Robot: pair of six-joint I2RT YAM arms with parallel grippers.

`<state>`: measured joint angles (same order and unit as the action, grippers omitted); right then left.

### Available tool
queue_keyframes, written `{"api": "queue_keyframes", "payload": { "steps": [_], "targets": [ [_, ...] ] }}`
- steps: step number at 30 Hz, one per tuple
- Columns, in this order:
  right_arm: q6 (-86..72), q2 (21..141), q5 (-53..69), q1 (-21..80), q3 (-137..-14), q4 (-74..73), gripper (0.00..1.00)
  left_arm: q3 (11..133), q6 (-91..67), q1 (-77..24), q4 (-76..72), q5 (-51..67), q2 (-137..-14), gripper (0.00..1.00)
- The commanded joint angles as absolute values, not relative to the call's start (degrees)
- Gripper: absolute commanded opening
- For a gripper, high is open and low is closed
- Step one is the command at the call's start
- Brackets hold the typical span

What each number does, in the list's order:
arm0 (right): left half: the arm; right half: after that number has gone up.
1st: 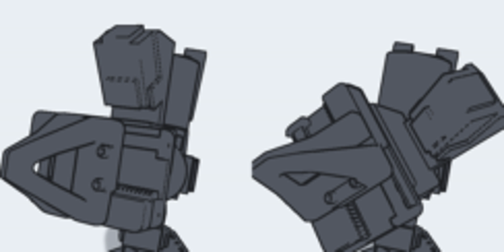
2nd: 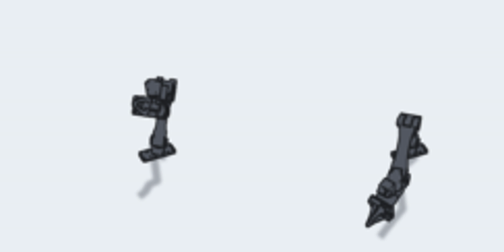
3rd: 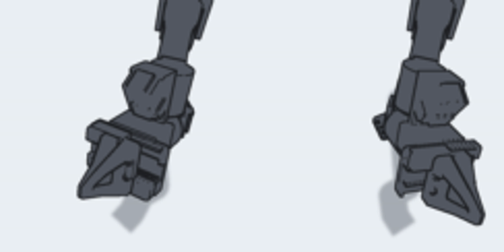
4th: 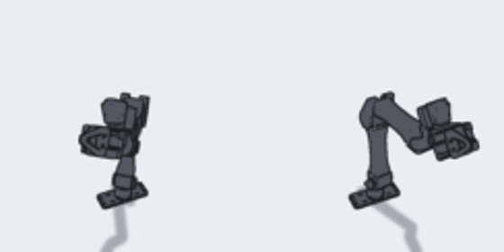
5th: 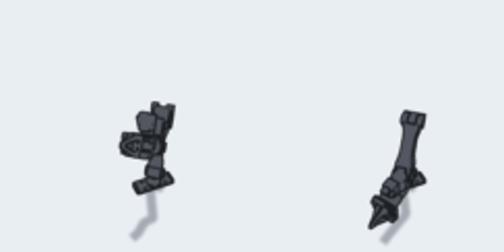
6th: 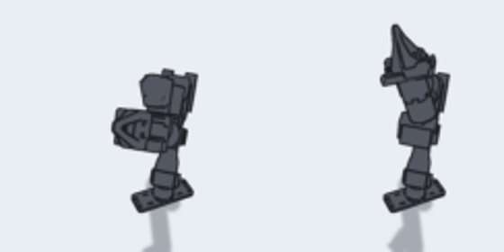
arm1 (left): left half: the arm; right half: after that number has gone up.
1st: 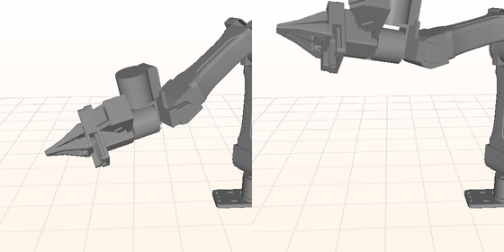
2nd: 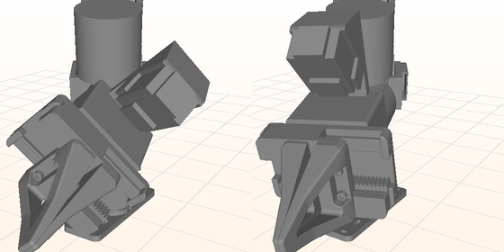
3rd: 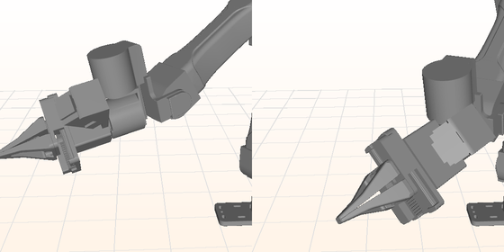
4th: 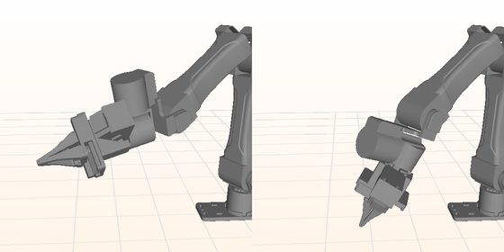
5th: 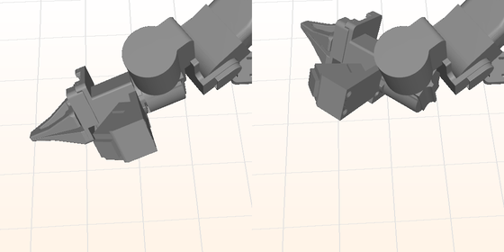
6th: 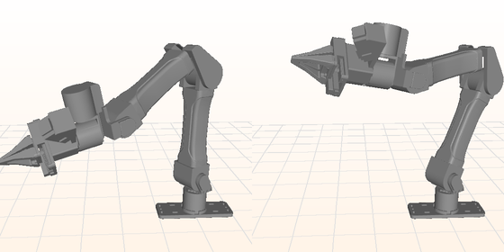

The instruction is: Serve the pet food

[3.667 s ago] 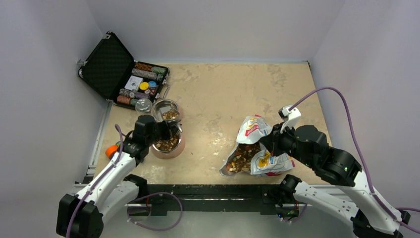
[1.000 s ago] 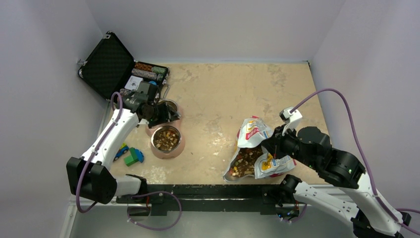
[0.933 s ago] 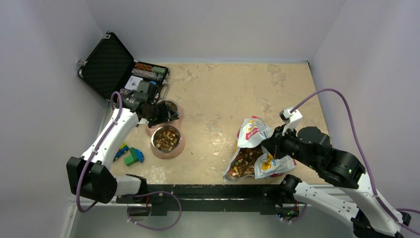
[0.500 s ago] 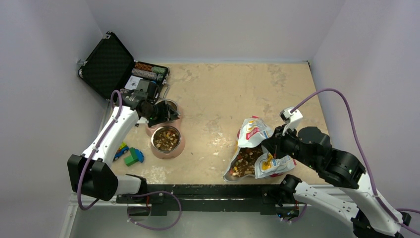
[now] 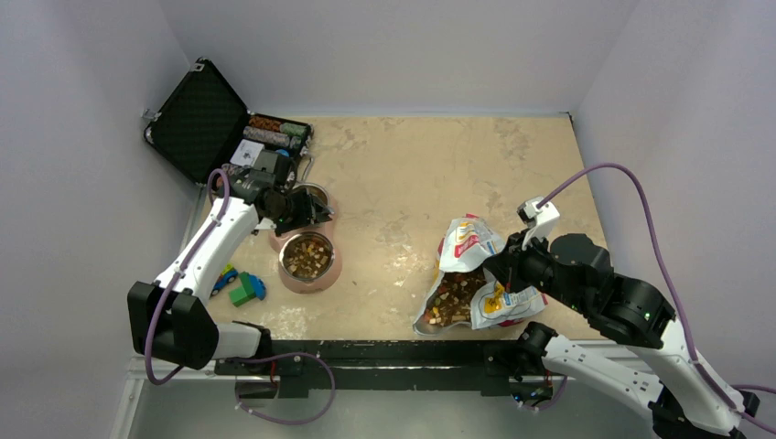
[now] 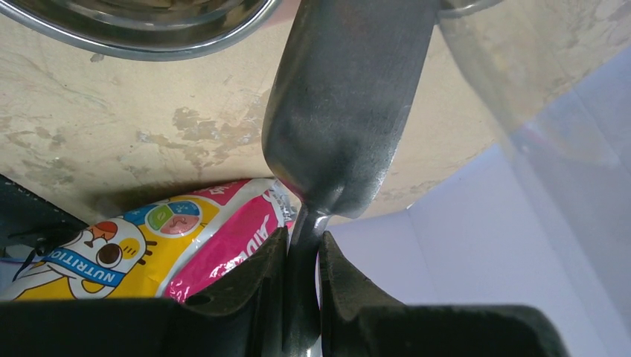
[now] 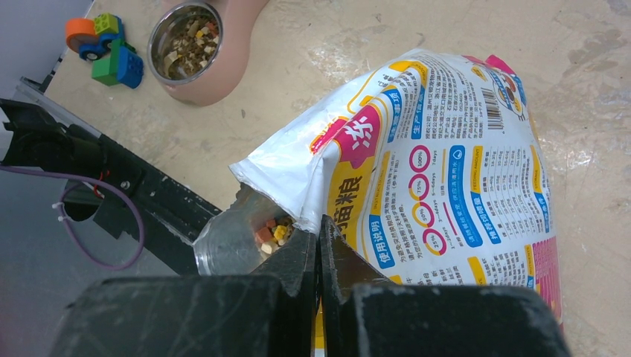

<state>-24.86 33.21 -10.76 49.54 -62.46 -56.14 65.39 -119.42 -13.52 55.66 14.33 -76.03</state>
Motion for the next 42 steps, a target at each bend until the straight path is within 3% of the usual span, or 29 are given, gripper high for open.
{"api": "queue_keyframes", "payload": {
  "steps": [1, 18, 24, 33, 42],
  "targets": [
    [-25.0, 31.9, -12.8, 49.5, -65.5, -51.4, 0.00, 70.2, -148.8, -13.1, 53.1, 12.3, -76.6, 0.00],
    [-25.4, 31.5, -13.1, 49.5, -65.1, -51.6, 0.00, 71.7, -147.1, -12.9, 53.6, 11.1, -75.6, 0.00],
    [-25.1, 31.6, -13.1, 49.5, -65.3, -51.0, 0.00, 61.6, -147.4, -13.1, 49.2, 12.8, -72.1, 0.00],
    [-25.4, 31.8, -12.3, 49.5, -64.9, -50.8, 0.00, 62.0, -147.2, -13.0, 42.7, 11.1, -72.1, 0.00],
    [-25.5, 31.5, -13.0, 49.5, -65.0, -51.3, 0.00, 60.9, -147.3, -13.1, 45.9, 14.8, -72.3, 0.00]
  ]
}}
